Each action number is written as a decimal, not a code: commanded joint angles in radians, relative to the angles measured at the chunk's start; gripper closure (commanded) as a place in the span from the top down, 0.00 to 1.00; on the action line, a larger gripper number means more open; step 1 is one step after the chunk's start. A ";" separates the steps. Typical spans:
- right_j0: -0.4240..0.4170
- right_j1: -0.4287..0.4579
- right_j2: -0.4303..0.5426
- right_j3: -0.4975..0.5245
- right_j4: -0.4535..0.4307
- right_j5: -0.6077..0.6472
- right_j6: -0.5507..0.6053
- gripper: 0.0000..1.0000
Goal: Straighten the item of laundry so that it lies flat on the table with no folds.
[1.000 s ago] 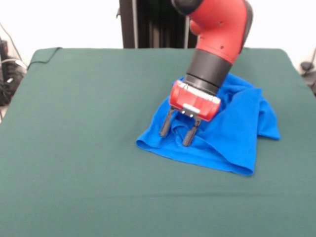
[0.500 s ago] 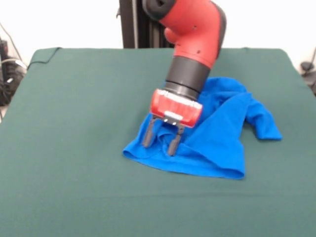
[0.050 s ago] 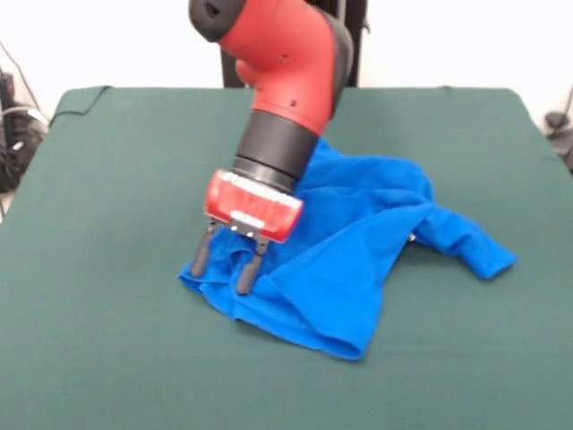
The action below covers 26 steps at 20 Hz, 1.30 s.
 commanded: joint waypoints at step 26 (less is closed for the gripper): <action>0.006 0.081 -0.185 -0.041 0.117 -0.186 -0.052 1.00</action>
